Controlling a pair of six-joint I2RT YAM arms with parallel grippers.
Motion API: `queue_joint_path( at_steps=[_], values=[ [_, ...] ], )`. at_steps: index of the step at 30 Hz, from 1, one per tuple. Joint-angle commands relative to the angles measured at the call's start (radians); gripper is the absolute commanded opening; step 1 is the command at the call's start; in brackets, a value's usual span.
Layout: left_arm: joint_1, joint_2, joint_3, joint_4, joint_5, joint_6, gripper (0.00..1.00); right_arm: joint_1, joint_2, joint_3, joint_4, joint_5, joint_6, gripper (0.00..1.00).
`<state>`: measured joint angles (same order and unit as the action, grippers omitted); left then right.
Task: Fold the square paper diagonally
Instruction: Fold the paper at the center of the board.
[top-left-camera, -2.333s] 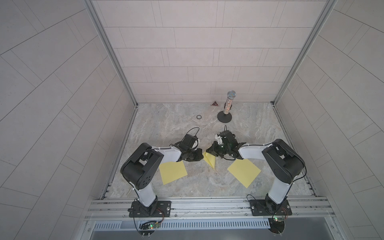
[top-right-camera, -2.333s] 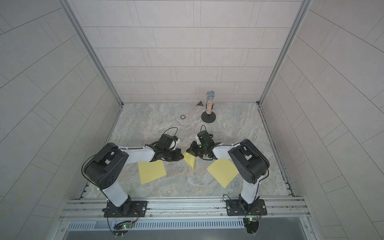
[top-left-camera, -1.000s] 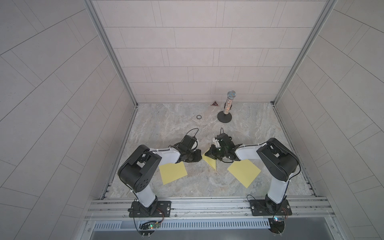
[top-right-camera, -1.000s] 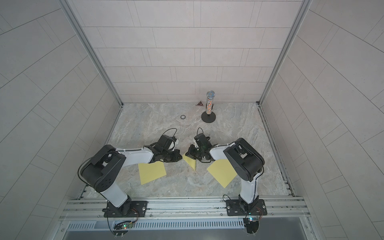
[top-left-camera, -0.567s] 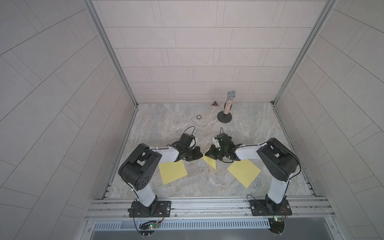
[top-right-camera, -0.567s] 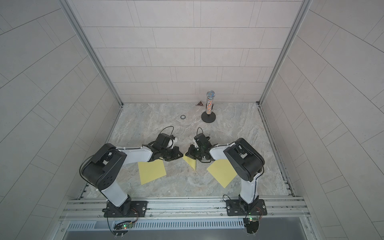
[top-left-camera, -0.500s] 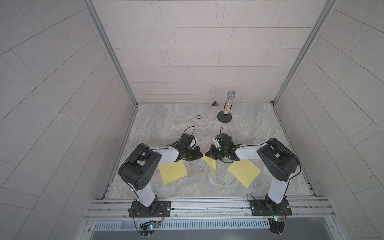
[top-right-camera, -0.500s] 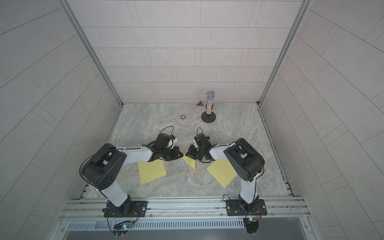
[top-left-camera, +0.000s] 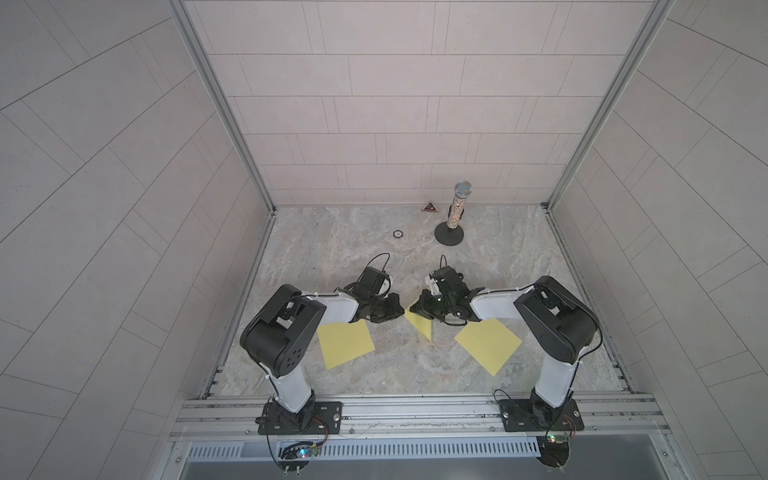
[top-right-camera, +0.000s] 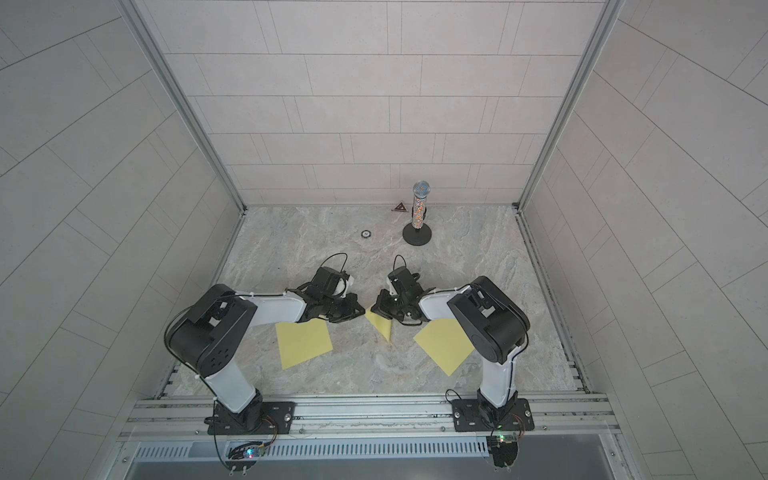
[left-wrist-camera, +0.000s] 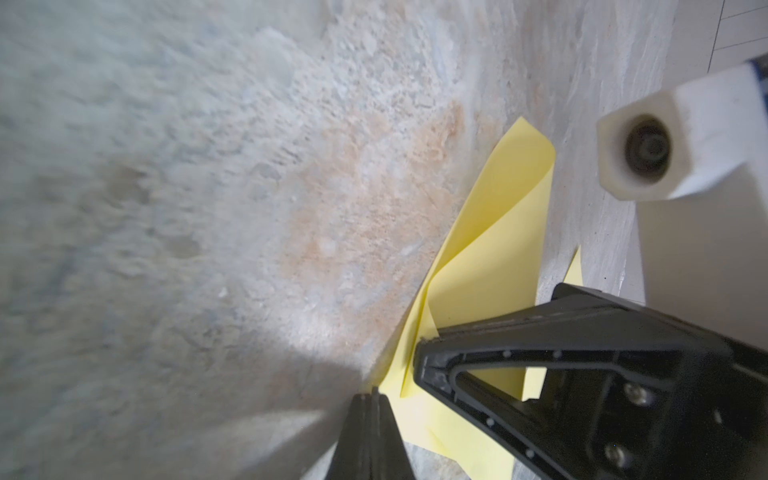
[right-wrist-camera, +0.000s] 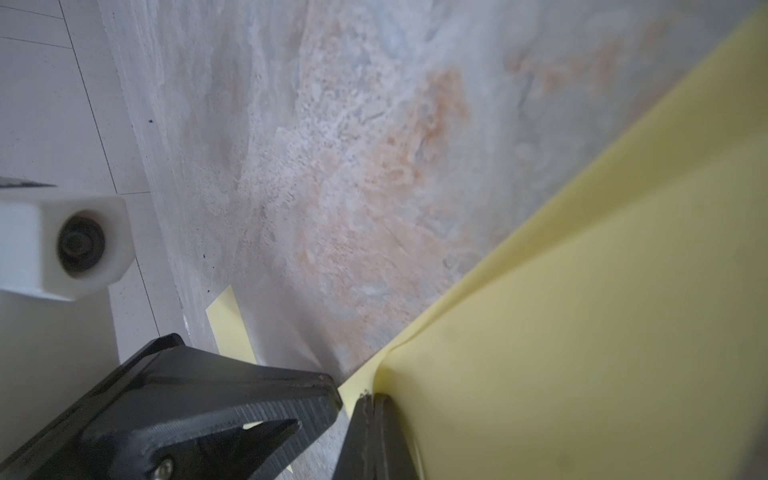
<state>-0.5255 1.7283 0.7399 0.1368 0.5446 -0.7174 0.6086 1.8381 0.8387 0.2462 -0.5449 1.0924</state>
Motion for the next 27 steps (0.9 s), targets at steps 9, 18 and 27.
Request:
queue_joint_path(
  at_steps=[9,18,27],
  values=[
    [0.012,0.021,-0.021,0.077,0.020,-0.002,0.00,0.010,0.001,-0.009,-0.084,0.033,-0.011,0.00],
    [0.012,0.032,-0.034,0.104,0.040,-0.001,0.00,0.010,-0.002,-0.009,-0.085,0.034,-0.012,0.00],
    [0.011,0.013,-0.041,0.104,0.046,-0.002,0.00,0.010,-0.004,-0.013,-0.088,0.040,-0.011,0.00]
  ],
)
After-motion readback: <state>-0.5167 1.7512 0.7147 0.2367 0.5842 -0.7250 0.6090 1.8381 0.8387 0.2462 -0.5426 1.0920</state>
